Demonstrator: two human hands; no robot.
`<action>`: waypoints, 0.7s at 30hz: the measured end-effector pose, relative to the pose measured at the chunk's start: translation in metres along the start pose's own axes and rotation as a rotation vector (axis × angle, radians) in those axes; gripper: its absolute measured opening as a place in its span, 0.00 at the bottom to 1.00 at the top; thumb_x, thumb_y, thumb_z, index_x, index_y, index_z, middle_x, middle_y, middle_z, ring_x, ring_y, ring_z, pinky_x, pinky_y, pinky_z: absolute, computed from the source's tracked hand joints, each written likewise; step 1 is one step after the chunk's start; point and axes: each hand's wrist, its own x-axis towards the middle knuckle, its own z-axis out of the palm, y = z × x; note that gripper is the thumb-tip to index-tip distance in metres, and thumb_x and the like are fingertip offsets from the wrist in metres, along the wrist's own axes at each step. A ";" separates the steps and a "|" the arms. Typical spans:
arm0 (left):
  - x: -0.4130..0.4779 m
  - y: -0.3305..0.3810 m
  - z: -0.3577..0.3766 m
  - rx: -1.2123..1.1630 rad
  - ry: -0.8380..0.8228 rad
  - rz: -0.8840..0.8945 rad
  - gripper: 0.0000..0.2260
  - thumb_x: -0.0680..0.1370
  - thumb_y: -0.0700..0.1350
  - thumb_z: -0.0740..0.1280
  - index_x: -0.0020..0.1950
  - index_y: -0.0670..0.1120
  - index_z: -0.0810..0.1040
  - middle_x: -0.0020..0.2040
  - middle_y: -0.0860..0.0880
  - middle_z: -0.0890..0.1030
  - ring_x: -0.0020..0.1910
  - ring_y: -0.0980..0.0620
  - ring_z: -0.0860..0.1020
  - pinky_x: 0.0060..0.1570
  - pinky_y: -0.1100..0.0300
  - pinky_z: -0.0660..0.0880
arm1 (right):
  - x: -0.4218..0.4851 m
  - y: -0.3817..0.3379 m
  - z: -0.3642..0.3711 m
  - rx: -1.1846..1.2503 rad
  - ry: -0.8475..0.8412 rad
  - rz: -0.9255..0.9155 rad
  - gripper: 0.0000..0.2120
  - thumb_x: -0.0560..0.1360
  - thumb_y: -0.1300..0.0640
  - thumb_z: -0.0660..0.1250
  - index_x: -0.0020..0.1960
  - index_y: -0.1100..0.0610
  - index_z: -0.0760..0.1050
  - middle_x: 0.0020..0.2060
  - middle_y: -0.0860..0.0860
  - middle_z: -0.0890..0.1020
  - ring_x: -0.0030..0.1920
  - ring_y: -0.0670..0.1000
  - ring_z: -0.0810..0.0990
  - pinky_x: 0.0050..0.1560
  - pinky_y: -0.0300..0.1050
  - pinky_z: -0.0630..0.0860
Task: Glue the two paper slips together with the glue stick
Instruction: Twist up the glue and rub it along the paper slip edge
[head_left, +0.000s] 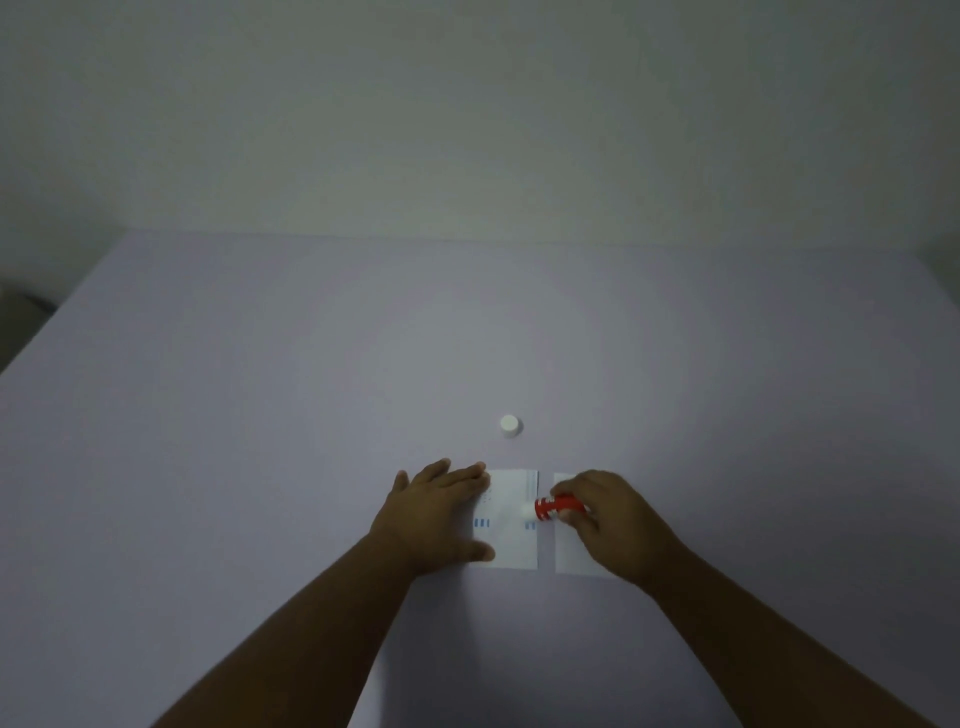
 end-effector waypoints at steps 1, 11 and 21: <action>0.000 0.000 0.000 0.000 -0.003 -0.004 0.44 0.62 0.70 0.65 0.74 0.60 0.54 0.76 0.65 0.53 0.76 0.54 0.49 0.71 0.39 0.47 | 0.007 0.000 -0.001 -0.003 0.022 0.012 0.10 0.73 0.60 0.67 0.55 0.59 0.78 0.50 0.56 0.82 0.52 0.55 0.77 0.53 0.34 0.62; -0.002 0.001 0.000 0.004 -0.005 -0.013 0.44 0.62 0.71 0.63 0.74 0.61 0.52 0.75 0.66 0.51 0.76 0.55 0.47 0.71 0.40 0.46 | 0.035 0.000 -0.026 1.102 0.383 0.587 0.10 0.76 0.59 0.64 0.56 0.58 0.77 0.41 0.51 0.79 0.37 0.46 0.70 0.40 0.41 0.68; -0.002 -0.001 0.001 -0.020 0.002 -0.015 0.44 0.59 0.72 0.62 0.74 0.63 0.54 0.73 0.71 0.48 0.75 0.59 0.46 0.72 0.41 0.45 | 0.055 -0.007 -0.034 1.813 0.278 0.537 0.10 0.75 0.62 0.60 0.53 0.60 0.77 0.43 0.55 0.81 0.38 0.49 0.75 0.38 0.39 0.76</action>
